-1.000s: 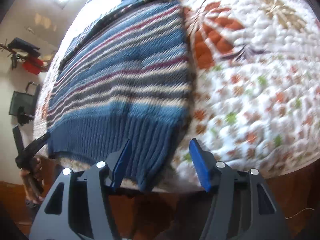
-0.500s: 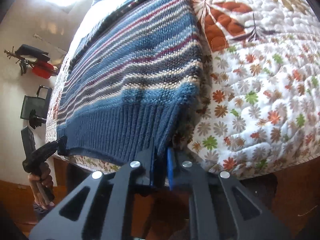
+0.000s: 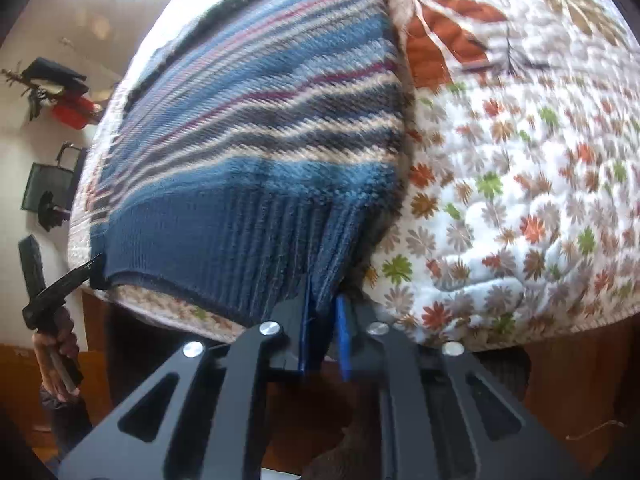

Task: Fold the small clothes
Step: 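Move both grippers to the ribbed hem of the sweater, then grasp the ribbed hem with both grippers and lift it toward the collar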

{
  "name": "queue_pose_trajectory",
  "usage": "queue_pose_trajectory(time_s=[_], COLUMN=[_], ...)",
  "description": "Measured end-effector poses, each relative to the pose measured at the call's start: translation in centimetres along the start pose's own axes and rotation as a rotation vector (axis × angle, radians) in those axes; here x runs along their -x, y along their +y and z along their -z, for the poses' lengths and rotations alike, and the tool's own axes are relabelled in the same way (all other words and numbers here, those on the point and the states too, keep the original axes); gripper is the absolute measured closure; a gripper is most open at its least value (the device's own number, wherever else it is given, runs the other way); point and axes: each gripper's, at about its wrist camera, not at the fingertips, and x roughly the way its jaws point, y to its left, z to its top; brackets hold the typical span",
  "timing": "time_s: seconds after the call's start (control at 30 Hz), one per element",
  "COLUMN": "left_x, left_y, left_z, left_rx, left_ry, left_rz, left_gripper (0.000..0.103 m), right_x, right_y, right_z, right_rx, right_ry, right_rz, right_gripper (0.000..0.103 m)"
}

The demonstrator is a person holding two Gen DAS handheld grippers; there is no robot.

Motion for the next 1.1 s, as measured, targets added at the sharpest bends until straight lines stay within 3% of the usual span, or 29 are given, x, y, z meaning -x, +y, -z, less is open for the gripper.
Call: queue_pose_trajectory(time_s=[0.1,0.2,0.37,0.43,0.6,0.83,0.97,1.03,1.1], left_x=[1.5,3.1,2.9,2.7,1.5,-0.3,-1.7,-1.9,-2.1], left_y=[-0.1,0.8,2.9,3.3,3.3,1.4,0.0,-0.4,-0.7], left_z=[-0.5,-0.7,-0.6,0.0,0.7,0.0,-0.5,-0.5,-0.8], left_rx=[-0.046,-0.089,-0.109,-0.078,0.015,0.031,0.031,0.029,0.033], left_ry=[-0.06,-0.118,-0.091,-0.07,-0.005,0.035,0.067,0.067,0.062], left_rz=[-0.051,-0.104,-0.126,-0.089,0.095,0.176,0.206,0.193,0.17], left_gripper=[0.049,0.045,0.044,0.044,0.044,0.044,0.046,0.057,0.072], right_x=[2.0,4.0,4.0,3.7,2.5,1.7,0.8,-0.2,-1.1], right_y=[0.8,0.5,-1.0,-1.4,-0.6,0.6,0.6,0.9,0.9], right_z=[-0.2,0.0,1.0,1.4,1.9,1.0,0.6,0.3,0.4], right_rx=[0.064,0.128,0.119,0.104,0.099,0.082,0.071,0.067,0.055], right_ry=[-0.051,-0.093,-0.045,-0.037,-0.022,-0.01,0.025,0.038,0.051], right_rz=[0.059,0.126,0.069,0.033,-0.044,-0.08,-0.095,-0.089,-0.109], right_gripper=[0.071,0.071,0.073,0.073,0.073,0.07,0.07,0.07,0.093])
